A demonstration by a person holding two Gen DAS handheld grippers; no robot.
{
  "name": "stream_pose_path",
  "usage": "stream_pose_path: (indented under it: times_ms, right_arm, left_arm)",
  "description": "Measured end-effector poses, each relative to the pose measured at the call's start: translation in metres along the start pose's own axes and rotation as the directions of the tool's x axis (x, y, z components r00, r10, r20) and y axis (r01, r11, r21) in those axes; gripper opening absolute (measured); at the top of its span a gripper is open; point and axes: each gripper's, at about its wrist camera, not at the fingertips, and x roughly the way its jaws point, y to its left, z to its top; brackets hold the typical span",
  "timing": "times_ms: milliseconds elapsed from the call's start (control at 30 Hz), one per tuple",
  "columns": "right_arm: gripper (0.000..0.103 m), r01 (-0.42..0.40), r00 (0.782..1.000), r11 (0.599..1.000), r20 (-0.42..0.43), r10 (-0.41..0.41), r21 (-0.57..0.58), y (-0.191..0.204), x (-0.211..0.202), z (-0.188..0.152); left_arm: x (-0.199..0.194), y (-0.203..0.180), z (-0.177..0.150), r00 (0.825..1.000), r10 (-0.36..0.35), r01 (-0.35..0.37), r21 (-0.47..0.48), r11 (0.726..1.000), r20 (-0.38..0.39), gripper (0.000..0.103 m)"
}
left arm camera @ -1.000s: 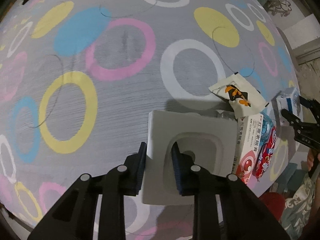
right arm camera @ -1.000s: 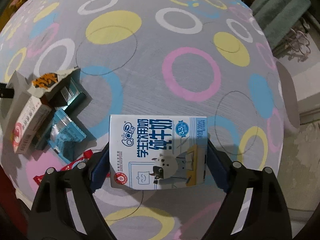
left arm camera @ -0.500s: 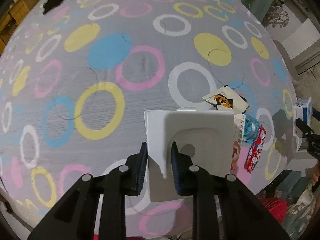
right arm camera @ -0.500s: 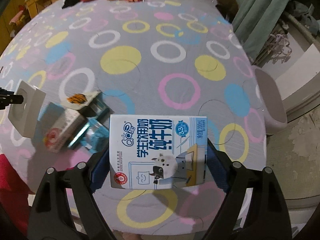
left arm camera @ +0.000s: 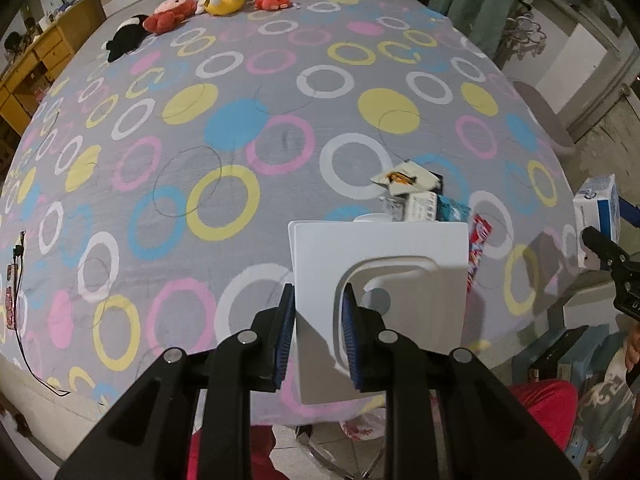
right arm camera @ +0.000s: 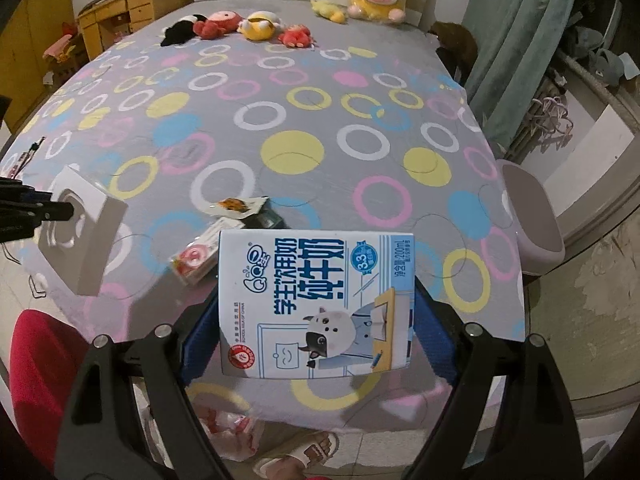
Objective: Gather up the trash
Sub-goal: 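Close the left tool on the white box while the right tool grips the milk carton, then carry the white box and milk carton down over the trash bag with both tools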
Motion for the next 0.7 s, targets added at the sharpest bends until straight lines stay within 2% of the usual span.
stream_pose_path:
  times_ms: [267, 700]
  right_arm:
    - [0.083, -0.005, 0.999, 1.0, 0.032, 0.005, -0.011, 0.032, -0.032, -0.035]
    - [0.083, -0.003, 0.999, 1.0, 0.044, 0.004, -0.026, 0.087, -0.08, -0.1]
  left_arm:
    - [-0.015, -0.028, -0.043, 1.0, -0.013, 0.013, 0.045, 0.999, 0.014, 0.023]
    - [-0.04, -0.049, -0.118, 0.999, -0.038, 0.037, 0.062, 0.997, 0.025, 0.023]
